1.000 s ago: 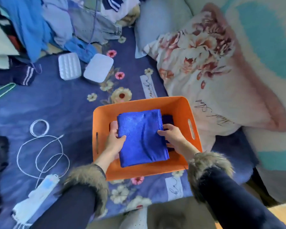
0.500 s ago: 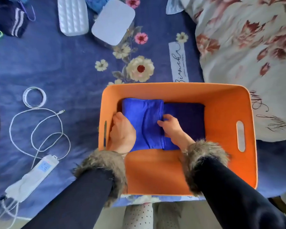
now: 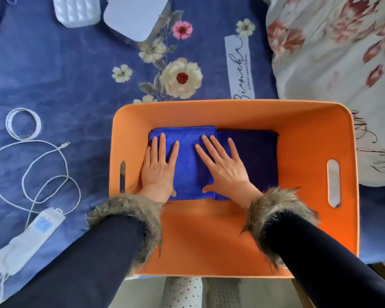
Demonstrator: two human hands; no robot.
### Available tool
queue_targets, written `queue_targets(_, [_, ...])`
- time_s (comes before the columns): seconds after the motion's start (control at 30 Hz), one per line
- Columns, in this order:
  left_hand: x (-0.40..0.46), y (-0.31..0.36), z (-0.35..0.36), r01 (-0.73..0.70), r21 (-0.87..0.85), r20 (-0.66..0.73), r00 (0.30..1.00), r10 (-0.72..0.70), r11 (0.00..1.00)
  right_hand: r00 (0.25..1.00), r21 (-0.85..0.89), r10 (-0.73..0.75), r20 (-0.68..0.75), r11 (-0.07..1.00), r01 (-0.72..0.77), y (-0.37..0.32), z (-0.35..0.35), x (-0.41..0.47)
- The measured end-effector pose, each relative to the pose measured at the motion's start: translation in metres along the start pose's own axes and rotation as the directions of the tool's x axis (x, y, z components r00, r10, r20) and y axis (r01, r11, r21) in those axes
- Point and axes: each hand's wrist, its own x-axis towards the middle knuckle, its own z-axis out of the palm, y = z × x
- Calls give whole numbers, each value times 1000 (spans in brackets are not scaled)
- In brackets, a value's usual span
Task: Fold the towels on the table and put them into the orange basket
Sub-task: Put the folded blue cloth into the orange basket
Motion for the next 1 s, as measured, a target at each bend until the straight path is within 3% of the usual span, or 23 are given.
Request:
queue_targets(0.1, [8, 2, 6, -12, 22, 23, 1000, 11, 1000, 996, 21, 9, 83, 1000, -11, 3, 11, 10])
queue_targets(0.23, [13, 0, 5, -23, 24, 58, 998, 21, 999, 996, 60, -5, 91, 998, 0, 4, 11, 14])
queue_targets(0.33, [6, 2, -9, -17, -76, 106, 994, 25, 997, 995, 157, -6, 103, 988, -10, 2, 0, 2])
queue_targets(0.4, [-6, 1, -21, -36, -224, 68, 996, 53, 974, 990, 269, 86, 114, 956, -114, 0, -13, -17])
queue_targets(0.47, [-27, 0, -32, -127, -335, -63, 992, 112, 933, 963, 361, 236, 126, 894, -266, -2, -31, -43])
queue_targets(0.57, [-66, 6, -50, -230, -431, -153, 971, 181, 873, 896, 481, 437, 84, 769, -420, -3, -60, -93])
queue_targets(0.67, [-103, 22, -77, -337, -442, -274, 933, 233, 831, 836, 564, 548, 16, 686, -460, -3, -92, -145])
queue_targets(0.8, [-147, 58, -123, -515, -418, -438, 836, 330, 749, 693, 681, 719, -57, 535, -499, -8, -125, -224])
queue_targets(0.93, [-194, 102, -164, -668, -325, -510, 720, 470, 669, 566, 679, 820, -84, 463, -570, -21, -138, -314])
queue_targets(1.0, [-219, 125, -176, -751, -251, -534, 634, 560, 611, 467, 687, 879, -99, 400, -607, -28, -138, -360])
